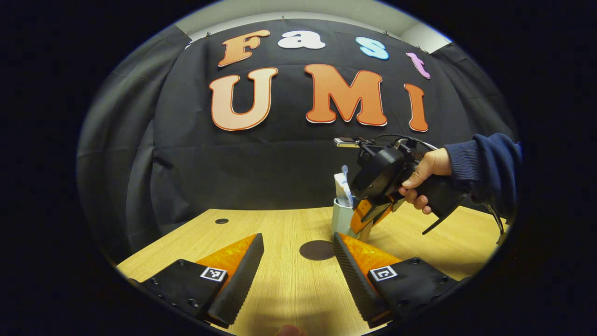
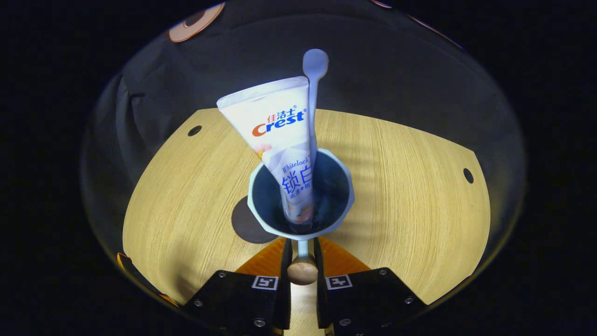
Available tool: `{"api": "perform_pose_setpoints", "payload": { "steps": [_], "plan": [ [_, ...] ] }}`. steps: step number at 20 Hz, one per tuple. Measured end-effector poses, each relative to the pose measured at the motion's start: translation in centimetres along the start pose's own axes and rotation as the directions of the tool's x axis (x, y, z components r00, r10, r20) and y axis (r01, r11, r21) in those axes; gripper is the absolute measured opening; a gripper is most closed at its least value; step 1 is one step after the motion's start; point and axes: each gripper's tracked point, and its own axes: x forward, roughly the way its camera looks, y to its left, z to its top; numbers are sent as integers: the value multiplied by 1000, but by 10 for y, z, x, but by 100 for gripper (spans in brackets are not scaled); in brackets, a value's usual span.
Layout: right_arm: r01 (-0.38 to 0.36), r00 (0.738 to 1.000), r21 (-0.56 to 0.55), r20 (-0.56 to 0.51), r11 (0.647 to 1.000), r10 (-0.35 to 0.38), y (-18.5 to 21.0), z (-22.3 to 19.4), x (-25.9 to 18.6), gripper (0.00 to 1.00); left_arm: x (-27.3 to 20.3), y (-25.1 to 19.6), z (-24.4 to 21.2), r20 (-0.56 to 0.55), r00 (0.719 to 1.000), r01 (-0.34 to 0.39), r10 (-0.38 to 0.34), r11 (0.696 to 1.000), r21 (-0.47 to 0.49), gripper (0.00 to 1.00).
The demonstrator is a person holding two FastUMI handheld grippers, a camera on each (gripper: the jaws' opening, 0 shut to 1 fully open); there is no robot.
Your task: Put the toothbrush and toothpaste on the desktop into the cup, then pick up the cup and place it on the coaster on the desktop.
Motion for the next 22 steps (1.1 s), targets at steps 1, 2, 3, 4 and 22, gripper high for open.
{"api": "perform_pose_setpoints", "payload": {
  "steps": [1, 2, 3, 4, 22],
  "plan": [
    [-9, 1000, -8, -1, 1000, 9, 0, 0, 1, 22, -1, 1, 0, -1, 1000, -2, 2, 1000, -2, 95],
    [-14, 1000, -14, 0, 1000, 14, 0, 0, 2, 22, -2, 2, -1, 0, 1000, -5, 5, 1000, -3, 95],
    [-17, 1000, -23, 0, 1000, 17, -1, 0, 2, 22, -4, 5, -2, -2, 1000, -9, 9, 1000, -4, 95],
    [-20, 1000, -33, 1, 999, 20, -1, 1, 2, 22, -4, 6, -3, -2, 1000, -13, 13, 1000, -5, 95],
    [-56, 997, -105, -60, 993, 50, -8, 3, -4, 22, -11, 26, -18, -31, 998, -50, 49, 999, -14, 95]
  ]
}}
